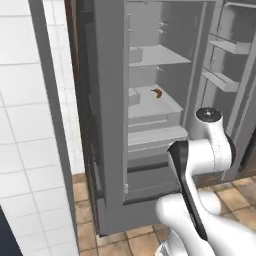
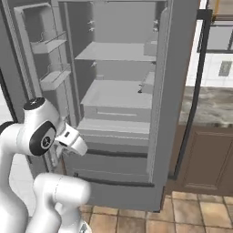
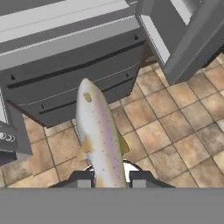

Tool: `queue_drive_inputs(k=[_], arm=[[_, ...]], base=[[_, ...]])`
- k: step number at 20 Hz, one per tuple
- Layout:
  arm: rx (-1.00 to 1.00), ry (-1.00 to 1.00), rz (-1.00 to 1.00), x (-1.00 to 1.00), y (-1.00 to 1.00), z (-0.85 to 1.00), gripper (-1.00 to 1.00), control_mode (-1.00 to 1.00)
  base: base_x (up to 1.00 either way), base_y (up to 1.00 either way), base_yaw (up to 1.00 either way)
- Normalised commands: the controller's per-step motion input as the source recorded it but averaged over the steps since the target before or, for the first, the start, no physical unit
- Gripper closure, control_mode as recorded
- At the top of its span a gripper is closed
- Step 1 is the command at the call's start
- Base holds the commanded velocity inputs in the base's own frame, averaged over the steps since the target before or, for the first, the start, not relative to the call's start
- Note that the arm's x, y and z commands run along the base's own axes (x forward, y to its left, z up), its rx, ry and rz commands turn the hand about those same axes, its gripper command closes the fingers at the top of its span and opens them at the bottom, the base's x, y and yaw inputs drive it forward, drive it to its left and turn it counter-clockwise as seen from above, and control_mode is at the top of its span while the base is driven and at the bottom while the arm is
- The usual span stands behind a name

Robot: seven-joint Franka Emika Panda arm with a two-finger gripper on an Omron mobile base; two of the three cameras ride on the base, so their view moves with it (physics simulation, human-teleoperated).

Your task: Take the fish out of the fridge, briefly rinse it in the sink, and place it on the tray next to the sink.

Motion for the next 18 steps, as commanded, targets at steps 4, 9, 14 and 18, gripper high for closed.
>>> queue_drive_inputs(k=[4, 9, 14, 18], arm=[[0.00, 0.00, 0.00, 0.00, 0.00, 0.00, 1.00, 1.00], [0.00, 0.00, 0.00, 0.00, 0.00, 0.00, 1.00, 1.00], [0.00, 0.00, 0.00, 0.00, 0.00, 0.00, 1.00, 1.00], [0.00, 0.00, 0.00, 0.00, 0.00, 0.00, 1.00, 1.00]], base=[[-1.00, 0.44, -0.60], [-0.82, 0.25, -0.84], [-0.42, 0.09, -0.98], [-0.32, 0.02, -1.00]])
